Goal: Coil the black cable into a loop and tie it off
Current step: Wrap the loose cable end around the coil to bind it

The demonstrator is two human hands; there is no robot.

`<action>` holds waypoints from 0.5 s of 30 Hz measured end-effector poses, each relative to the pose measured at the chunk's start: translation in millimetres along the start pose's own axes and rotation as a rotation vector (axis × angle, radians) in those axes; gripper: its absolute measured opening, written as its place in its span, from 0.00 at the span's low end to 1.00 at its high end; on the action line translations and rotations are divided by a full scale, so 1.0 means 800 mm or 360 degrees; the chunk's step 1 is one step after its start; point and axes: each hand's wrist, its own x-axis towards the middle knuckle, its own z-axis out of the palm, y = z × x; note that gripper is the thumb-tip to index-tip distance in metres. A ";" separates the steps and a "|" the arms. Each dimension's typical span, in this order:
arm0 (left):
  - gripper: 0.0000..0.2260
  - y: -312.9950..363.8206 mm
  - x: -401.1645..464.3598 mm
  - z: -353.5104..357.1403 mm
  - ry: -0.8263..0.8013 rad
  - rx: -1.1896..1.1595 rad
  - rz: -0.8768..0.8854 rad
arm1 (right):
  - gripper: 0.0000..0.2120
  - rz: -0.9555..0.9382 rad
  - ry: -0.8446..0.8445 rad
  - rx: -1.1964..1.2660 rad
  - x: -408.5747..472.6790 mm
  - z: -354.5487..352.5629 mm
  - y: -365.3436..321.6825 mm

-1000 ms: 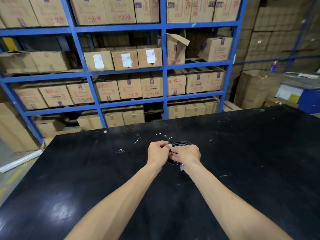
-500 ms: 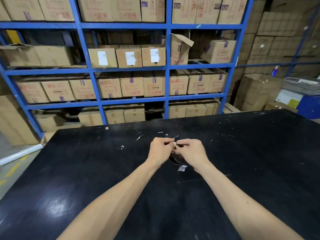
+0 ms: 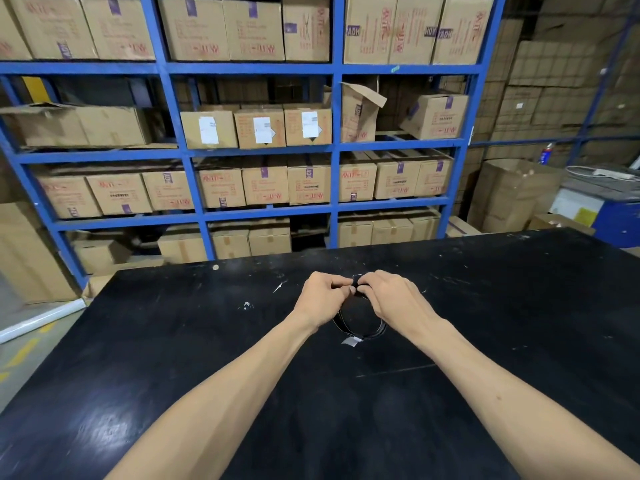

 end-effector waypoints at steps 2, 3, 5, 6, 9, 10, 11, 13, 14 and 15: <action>0.09 -0.001 -0.002 0.000 -0.0034 -0.0003 -0.0011 | 0.13 0.0021 0.0033 0.0094 0.002 -0.006 0.001; 0.08 -0.003 -0.003 0.000 -0.0065 0.0012 -0.0017 | 0.11 0.0040 0.0043 0.0128 0.002 -0.008 0.001; 0.08 -0.007 -0.007 0.000 -0.0141 0.0015 -0.0029 | 0.05 0.0094 0.0007 0.0237 0.002 -0.008 0.003; 0.08 -0.009 -0.008 -0.001 -0.0171 -0.0005 -0.0040 | 0.03 0.0129 -0.0043 0.0307 0.003 -0.007 0.005; 0.05 -0.015 -0.010 -0.001 -0.0218 -0.0147 -0.0096 | 0.05 0.0236 -0.0162 0.0513 0.000 0.003 0.010; 0.06 -0.017 -0.012 0.000 -0.0222 -0.0243 -0.0122 | 0.08 0.0260 -0.0180 0.0577 0.000 0.008 0.011; 0.07 -0.020 -0.012 0.002 -0.0218 -0.0352 -0.0151 | 0.12 0.0292 -0.0209 0.0601 -0.001 0.013 0.011; 0.12 -0.024 -0.014 0.004 -0.0186 -0.0513 -0.0210 | 0.15 0.0332 -0.0241 0.0520 -0.002 0.024 0.012; 0.16 -0.027 -0.015 0.005 -0.0162 -0.0547 -0.0286 | 0.13 0.0347 -0.0238 0.0466 -0.003 0.030 0.014; 0.22 -0.030 -0.015 0.004 -0.0136 -0.0539 -0.0428 | 0.11 0.0367 -0.0218 0.0440 -0.005 0.035 0.016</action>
